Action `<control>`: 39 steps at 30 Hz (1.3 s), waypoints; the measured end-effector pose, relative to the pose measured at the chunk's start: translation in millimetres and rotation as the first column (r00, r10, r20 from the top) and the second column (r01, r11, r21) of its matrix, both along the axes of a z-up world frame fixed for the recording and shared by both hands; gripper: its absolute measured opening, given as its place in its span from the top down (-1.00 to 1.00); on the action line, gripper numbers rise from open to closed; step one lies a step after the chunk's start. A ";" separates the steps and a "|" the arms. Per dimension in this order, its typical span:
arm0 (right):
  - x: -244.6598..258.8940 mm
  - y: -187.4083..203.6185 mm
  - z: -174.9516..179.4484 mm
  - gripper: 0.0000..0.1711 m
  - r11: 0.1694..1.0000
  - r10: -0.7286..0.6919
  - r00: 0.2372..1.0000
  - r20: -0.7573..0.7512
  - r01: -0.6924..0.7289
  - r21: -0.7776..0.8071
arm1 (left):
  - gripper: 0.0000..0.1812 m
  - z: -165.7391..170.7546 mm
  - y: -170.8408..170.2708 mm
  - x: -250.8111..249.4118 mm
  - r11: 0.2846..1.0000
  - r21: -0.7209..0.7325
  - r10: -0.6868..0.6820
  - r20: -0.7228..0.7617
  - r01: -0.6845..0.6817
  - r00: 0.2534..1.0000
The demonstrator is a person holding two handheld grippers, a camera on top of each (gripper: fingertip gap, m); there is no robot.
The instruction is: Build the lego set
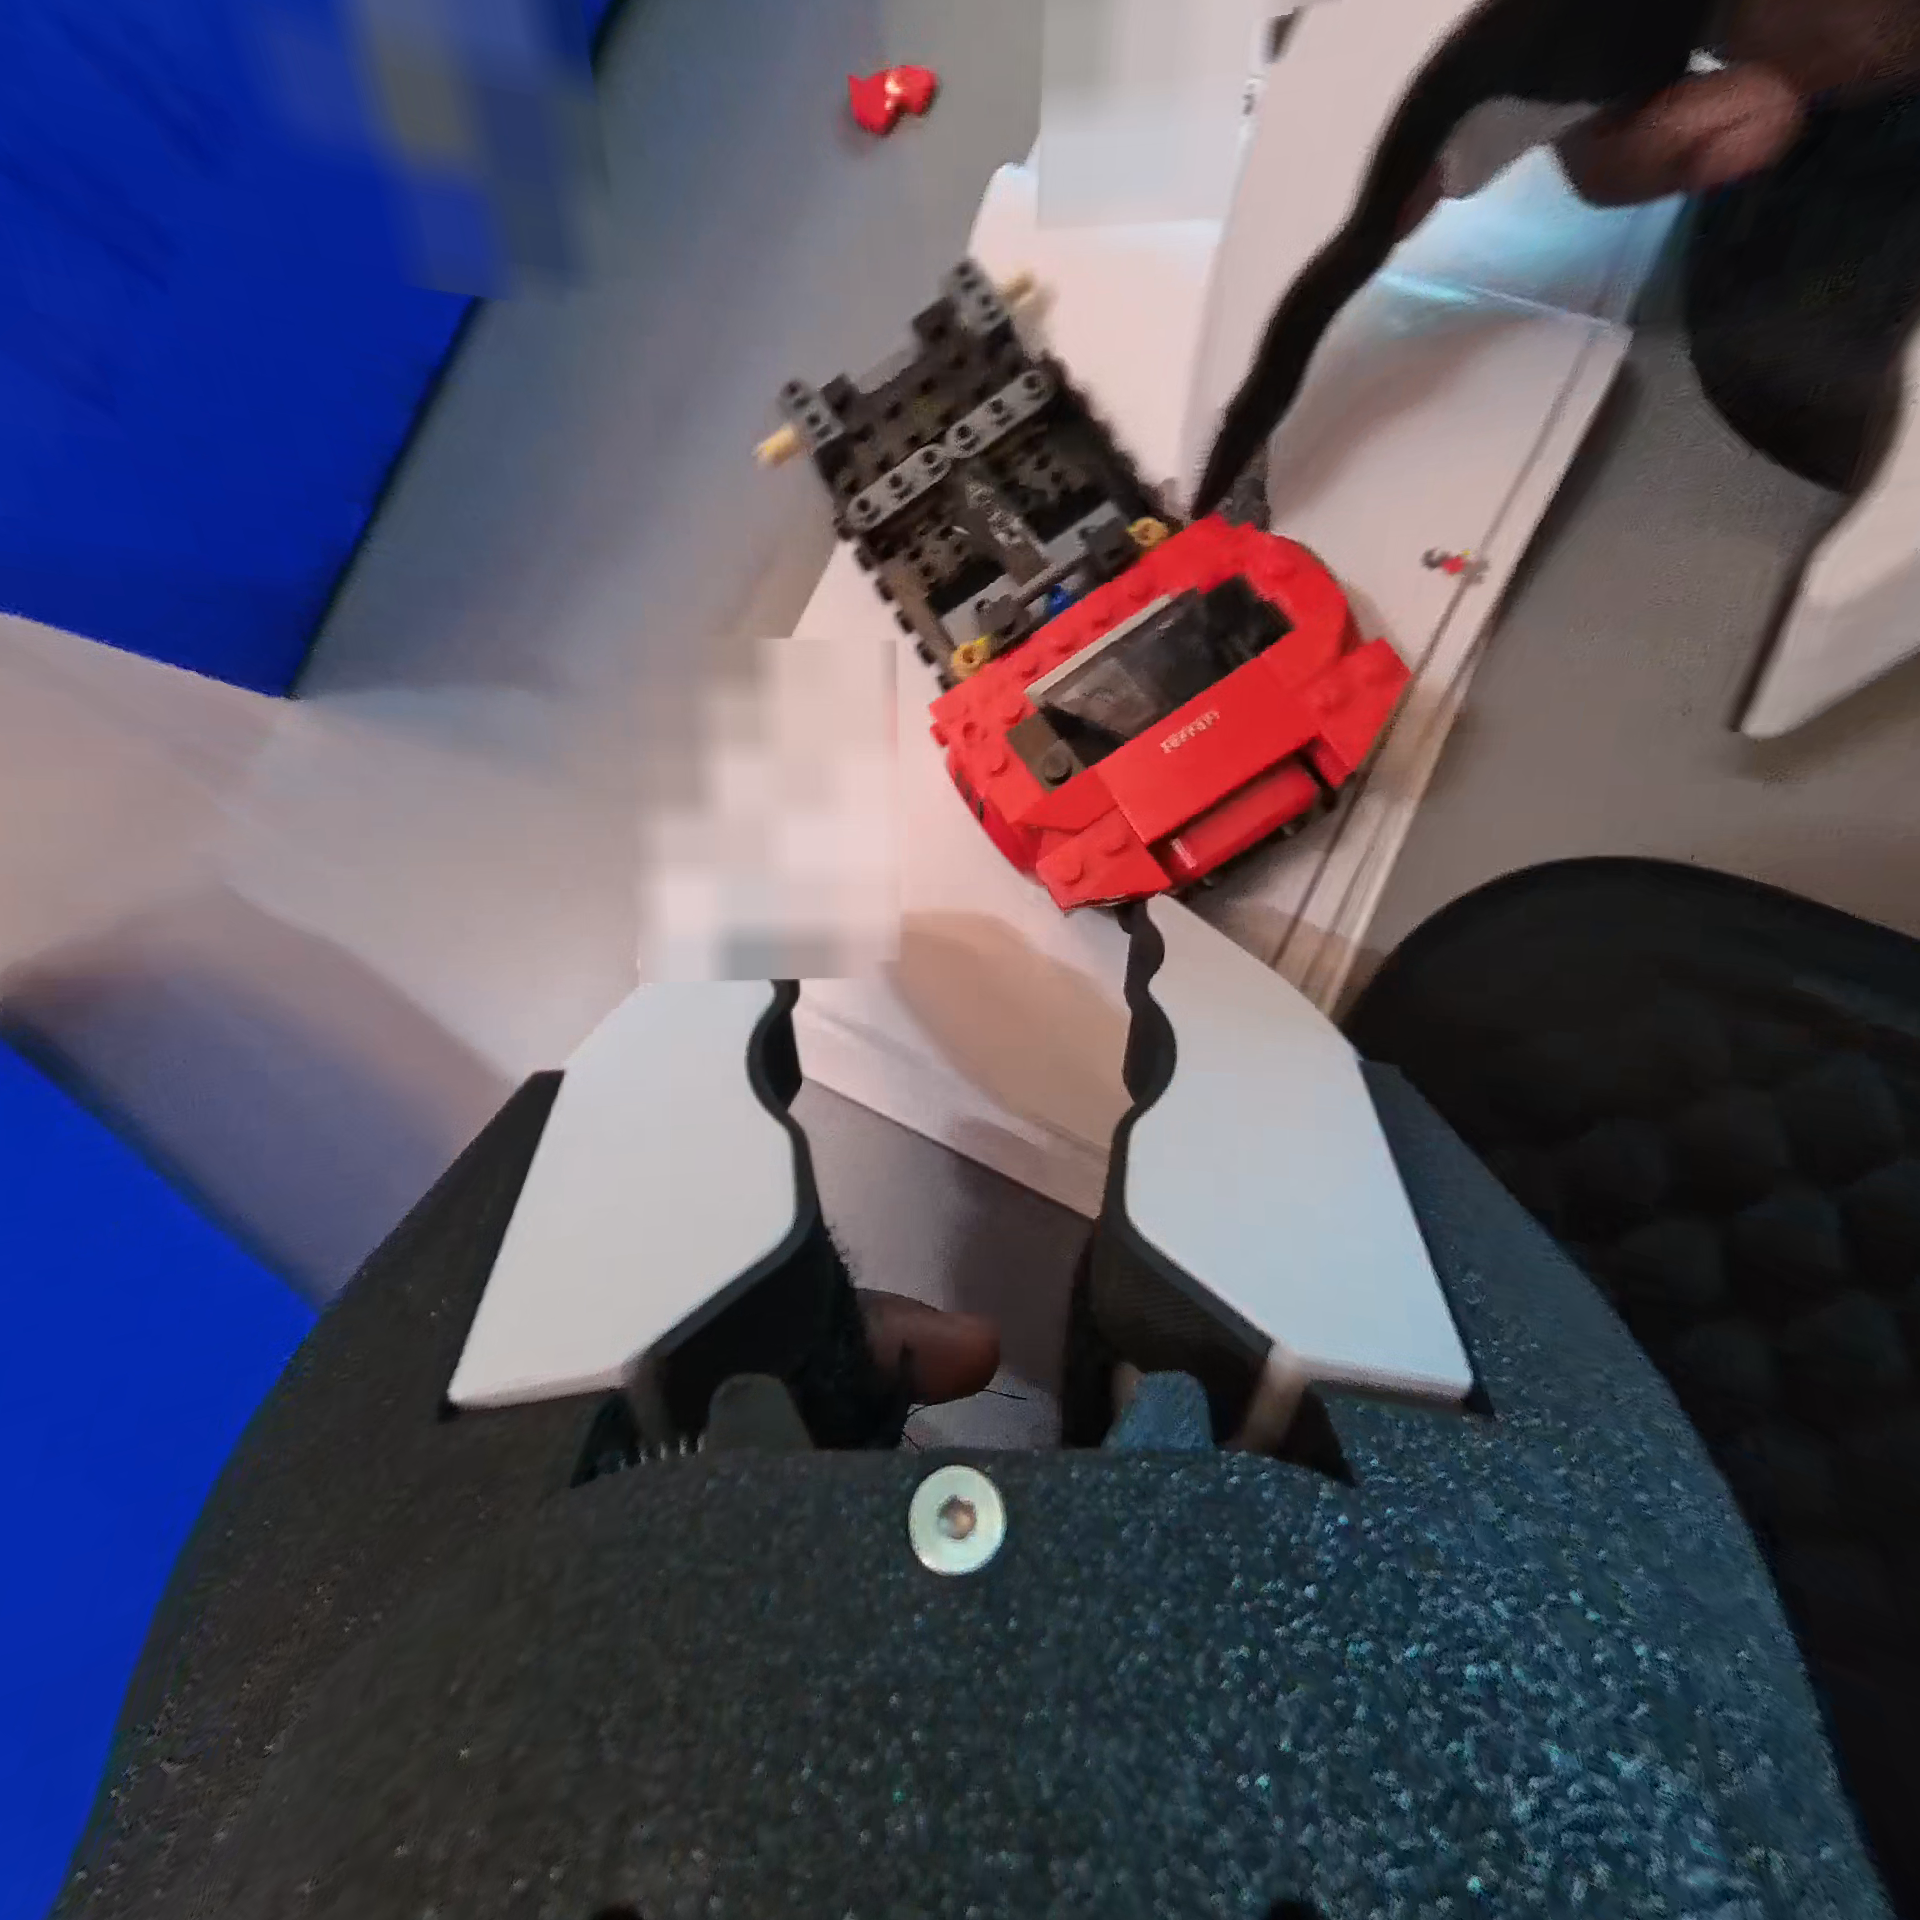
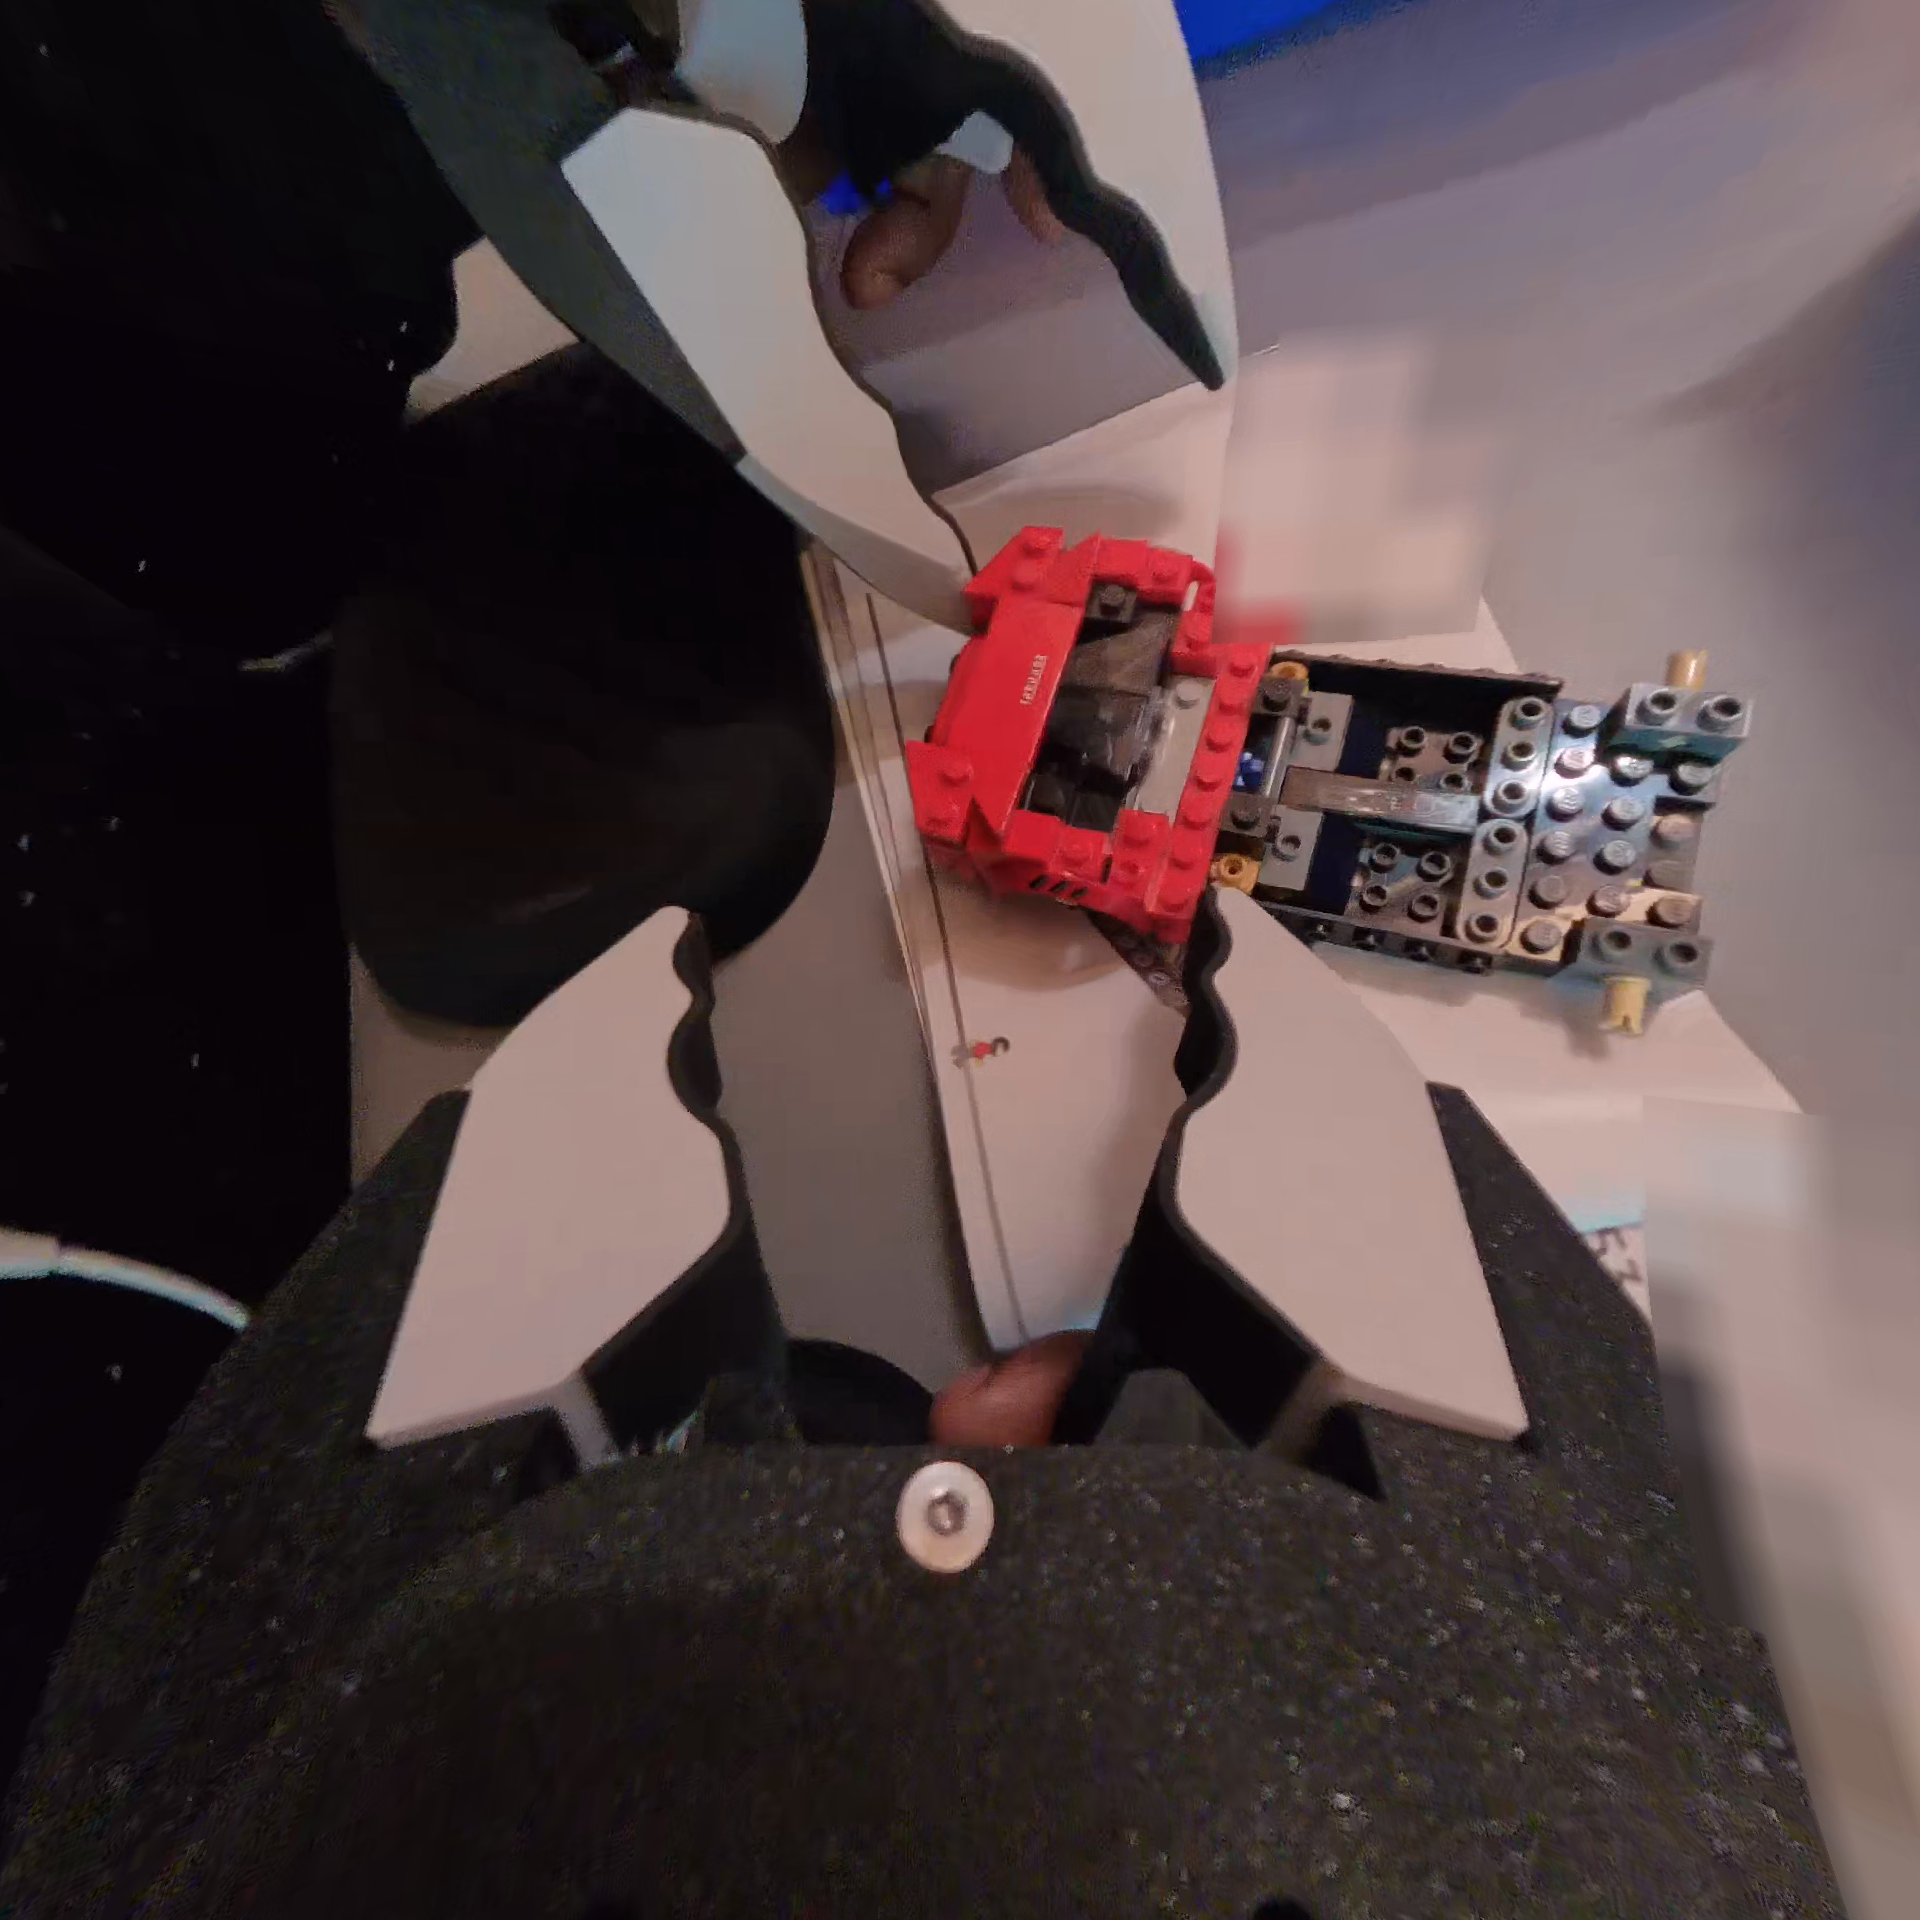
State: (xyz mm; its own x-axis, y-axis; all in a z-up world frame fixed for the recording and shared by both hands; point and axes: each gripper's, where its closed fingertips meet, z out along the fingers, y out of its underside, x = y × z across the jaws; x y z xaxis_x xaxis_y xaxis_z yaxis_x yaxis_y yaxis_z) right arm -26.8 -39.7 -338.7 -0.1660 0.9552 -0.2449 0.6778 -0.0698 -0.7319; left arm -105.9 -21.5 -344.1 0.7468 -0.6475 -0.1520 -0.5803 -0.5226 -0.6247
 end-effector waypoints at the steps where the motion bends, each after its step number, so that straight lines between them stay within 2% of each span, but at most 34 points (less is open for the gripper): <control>1: -1.6 -0.8 0.2 -0.06 0.999 -0.037 0.999 -0.006 0.037 -0.002 | 0.33 0.0 3.1 -2.6 1.000 -0.001 0.014 -0.003 -0.014 1.000; 2: -3.1 -1.8 0.9 -0.12 0.998 -0.065 0.998 -0.014 0.065 0.002 | 0.33 -0.4 5.9 -4.6 1.000 -0.004 0.029 0.001 -0.029 1.000; 4: -5.2 -2.7 3.8 -0.11 0.993 -0.117 0.993 -0.032 0.117 0.021 | 0.35 -0.4 11.8 -10.7 0.997 -0.004 0.077 0.000 -0.077 0.997; 6: -3.9 -12.2 9.7 -0.06 0.994 -0.109 0.993 -0.053 0.108 -0.017 | 0.41 2.3 16.5 -20.6 0.990 0.018 0.137 -0.023 -0.137 0.990; 10: 24.3 -10.8 24.7 -0.01 0.994 -0.105 0.988 -0.110 0.102 -0.040 | 0.41 9.0 9.2 -16.0 0.990 0.036 0.138 0.007 -0.139 0.990; 14: 77.5 23.9 28.3 0.06 0.975 -0.221 0.967 -0.125 0.218 -0.044 | 0.33 7.5 -6.4 -7.6 0.989 0.026 0.146 0.035 -0.147 0.989; 17: 108.0 49.4 20.3 0.04 0.948 -0.315 0.945 -0.087 0.309 -0.072 | 0.17 10.7 -14.0 10.6 0.989 0.012 0.145 0.128 -0.148 0.981; 20: 114.2 53.9 17.1 -0.05 0.960 -0.275 0.959 -0.067 0.271 -0.065 | 0.02 12.1 -14.6 24.2 0.988 0.023 0.147 0.146 -0.152 0.978; 24: 97.1 62.3 13.9 -0.21 0.986 -0.167 0.984 -0.055 0.166 -0.028 | -0.12 8.9 -9.1 34.3 0.986 0.029 0.160 0.161 -0.167 0.974; 27: 78.4 77.0 10.0 -0.28 0.993 -0.118 0.992 -0.038 0.119 0.023 | -0.17 -3.3 -6.0 27.5 0.982 0.016 0.186 0.071 -0.187 0.980; 30: 64.7 92.3 13.8 -0.29 0.993 -0.097 0.993 -0.071 0.101 0.061 | -0.13 -7.9 -5.5 28.0 0.985 0.014 0.173 0.036 -0.174 0.984; 33: 49.0 95.2 17.4 -0.29 0.996 -0.086 0.988 -0.131 0.085 -0.011 | -0.07 -8.6 -5.0 28.1 0.985 0.007 0.172 0.047 -0.173 0.984; 39: 30.0 83.6 -2.8 -0.30 0.999 -0.006 0.998 -0.069 0.009 0.047 | 0.05 -6.8 -3.5 26.0 0.985 0.007 0.171 0.064 -0.172 0.983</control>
State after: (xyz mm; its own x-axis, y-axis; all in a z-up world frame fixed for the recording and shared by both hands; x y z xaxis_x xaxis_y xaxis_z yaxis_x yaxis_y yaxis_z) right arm 3.2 43.9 -341.5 -0.1733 0.9669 -0.1874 0.6256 -0.0388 -0.7792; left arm -79.9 -25.0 -350.9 0.8547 -0.5076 -0.1085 -0.4425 -0.6031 -0.6637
